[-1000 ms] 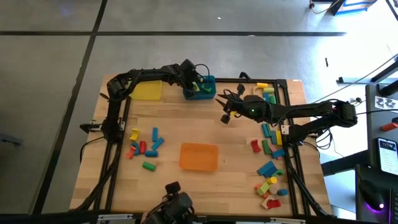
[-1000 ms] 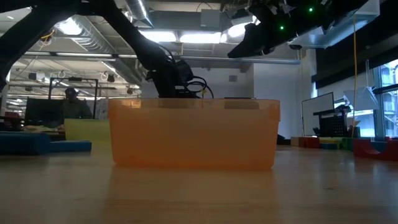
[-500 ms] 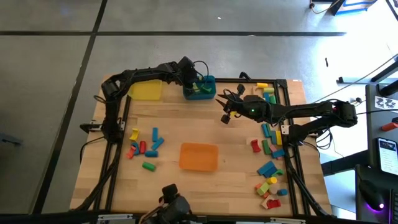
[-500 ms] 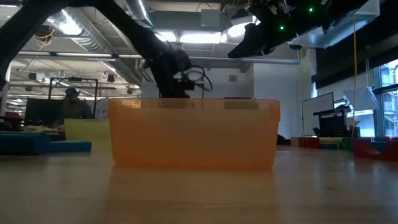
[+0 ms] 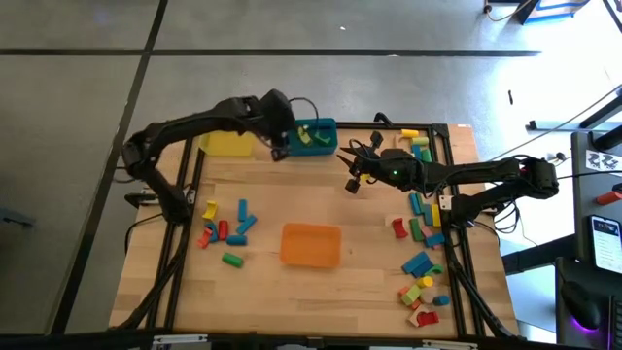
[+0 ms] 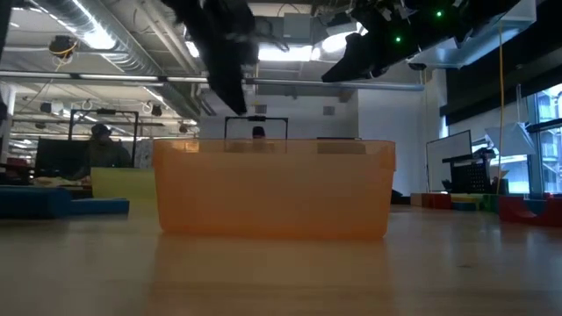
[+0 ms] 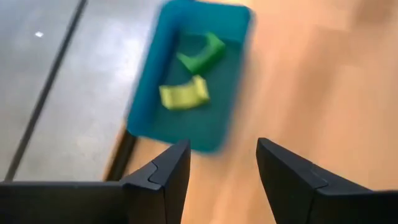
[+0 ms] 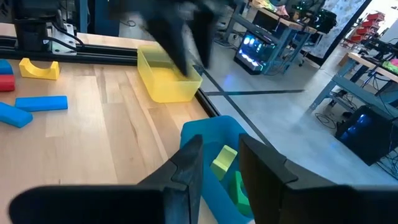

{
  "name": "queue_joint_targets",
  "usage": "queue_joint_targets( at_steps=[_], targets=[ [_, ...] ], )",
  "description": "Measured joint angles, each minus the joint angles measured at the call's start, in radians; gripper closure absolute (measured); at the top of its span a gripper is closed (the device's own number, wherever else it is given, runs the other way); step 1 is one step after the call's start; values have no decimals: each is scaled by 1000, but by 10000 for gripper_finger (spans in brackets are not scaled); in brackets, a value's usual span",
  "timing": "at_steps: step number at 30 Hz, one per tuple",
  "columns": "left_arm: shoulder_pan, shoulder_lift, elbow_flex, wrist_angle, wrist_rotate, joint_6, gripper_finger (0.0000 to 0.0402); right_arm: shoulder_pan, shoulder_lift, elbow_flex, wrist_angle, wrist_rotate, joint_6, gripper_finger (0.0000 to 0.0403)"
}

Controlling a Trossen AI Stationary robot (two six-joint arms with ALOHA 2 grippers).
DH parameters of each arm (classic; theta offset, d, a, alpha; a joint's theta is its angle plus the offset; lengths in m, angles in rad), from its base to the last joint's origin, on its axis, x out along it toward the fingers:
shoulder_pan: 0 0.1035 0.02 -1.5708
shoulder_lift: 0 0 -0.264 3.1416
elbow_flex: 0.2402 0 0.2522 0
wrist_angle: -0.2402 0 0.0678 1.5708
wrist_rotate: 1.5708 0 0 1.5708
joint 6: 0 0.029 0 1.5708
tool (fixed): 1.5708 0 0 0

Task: Sort blocks by size
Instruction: Put the yellow arch block into the blue bin

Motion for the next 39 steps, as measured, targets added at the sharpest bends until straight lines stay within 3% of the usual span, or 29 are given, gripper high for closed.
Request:
queue_joint_targets(
  at_steps=[9,16,24,39],
  targets=[
    [-166,-177,0,-287,0,-173,254,0,0,0,-6,0,0,304],
    [-293,-239,0,-467,-1,-349,267,0,0,0,-6,0,0,304],
    [-389,-242,-3,-639,-142,-498,271,0,0,0,-5,0,0,304],
    [-397,-250,-361,-640,-147,-400,271,0,0,0,-4,0,0,304]
  ],
)
